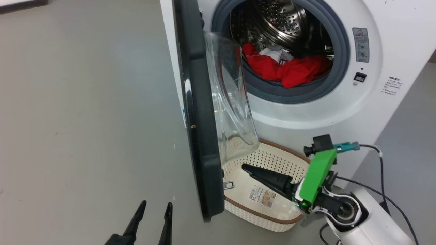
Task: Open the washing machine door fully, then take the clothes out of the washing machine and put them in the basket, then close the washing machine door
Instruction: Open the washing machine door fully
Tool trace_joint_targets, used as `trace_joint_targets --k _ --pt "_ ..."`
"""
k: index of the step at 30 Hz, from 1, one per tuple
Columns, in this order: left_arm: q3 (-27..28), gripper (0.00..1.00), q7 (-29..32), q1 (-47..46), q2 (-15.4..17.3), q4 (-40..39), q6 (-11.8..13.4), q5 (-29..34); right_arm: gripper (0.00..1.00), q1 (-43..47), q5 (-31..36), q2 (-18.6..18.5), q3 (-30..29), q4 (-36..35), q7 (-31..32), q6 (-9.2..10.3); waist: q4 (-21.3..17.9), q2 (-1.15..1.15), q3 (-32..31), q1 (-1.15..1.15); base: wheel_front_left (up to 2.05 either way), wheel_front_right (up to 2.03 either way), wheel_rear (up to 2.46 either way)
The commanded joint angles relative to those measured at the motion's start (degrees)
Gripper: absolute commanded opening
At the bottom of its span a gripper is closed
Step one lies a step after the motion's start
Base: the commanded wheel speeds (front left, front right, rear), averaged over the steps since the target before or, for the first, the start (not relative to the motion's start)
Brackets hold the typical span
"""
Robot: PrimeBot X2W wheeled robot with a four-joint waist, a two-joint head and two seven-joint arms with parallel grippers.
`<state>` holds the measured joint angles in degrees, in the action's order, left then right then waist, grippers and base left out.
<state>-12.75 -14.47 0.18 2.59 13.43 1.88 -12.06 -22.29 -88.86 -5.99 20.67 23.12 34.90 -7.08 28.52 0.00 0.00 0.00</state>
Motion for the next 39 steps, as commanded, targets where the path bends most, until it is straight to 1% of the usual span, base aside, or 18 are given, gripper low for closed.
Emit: trace_joint_targets --k 1,11,18,21,25,31,34,39 --pt "2.2 1.00 -0.5 -1.5 0.3 -1.2 -0.6 0.5 1.00 0.4 1.1 -0.7 0.0 -1.7 -1.4 -0.41 -0.8 0.00 0.1 0.00 0.00 0.00 0.00" --pt "3.5 1.00 -0.5 -2.2 0.3 -0.9 -0.9 -0.1 1.00 8.7 3.6 -5.8 -1.0 -2.8 -11.6 -0.41 -3.0 0.00 0.5 0.00 0.00 0.00 0.00" --pt "4.4 1.00 -0.5 -1.6 0.3 -1.0 -1.0 0.4 1.00 13.1 2.8 -7.6 -1.9 -3.1 -16.6 -0.41 -4.5 0.00 0.2 0.00 0.00 0.00 0.00" --pt "4.8 1.00 -0.5 -1.4 0.3 -0.9 -1.1 0.5 1.00 14.6 3.5 -8.7 -2.0 -2.6 -19.0 -0.41 -5.0 0.00 0.2 0.00 0.00 0.00 0.00" --pt "5.2 1.00 -0.5 -1.2 0.3 -1.1 -1.2 0.5 1.00 15.7 6.4 -10.5 -0.6 -1.8 -23.1 -0.41 -5.6 0.00 0.3 0.00 0.00 0.00 0.00" --pt "5.6 1.00 -0.5 -0.8 0.3 -1.1 -1.2 0.5 1.00 16.7 10.3 -13.5 1.6 -0.1 -31.3 -0.41 -6.1 0.00 0.2 0.00 0.00 0.00 0.00" --pt "5.8 1.00 -0.5 -0.5 0.3 -1.0 -1.2 0.5 1.00 16.9 12.9 -15.3 3.6 0.5 -35.9 -0.41 -6.2 0.00 0.1 0.00 0.00 0.00 0.00" --pt "6.4 1.00 -0.5 -0.1 0.3 -0.9 -1.4 0.7 1.00 16.8 16.6 -17.2 7.5 0.6 -44.4 -0.41 -6.4 0.00 -0.1 0.00 0.00 0.00 0.00"
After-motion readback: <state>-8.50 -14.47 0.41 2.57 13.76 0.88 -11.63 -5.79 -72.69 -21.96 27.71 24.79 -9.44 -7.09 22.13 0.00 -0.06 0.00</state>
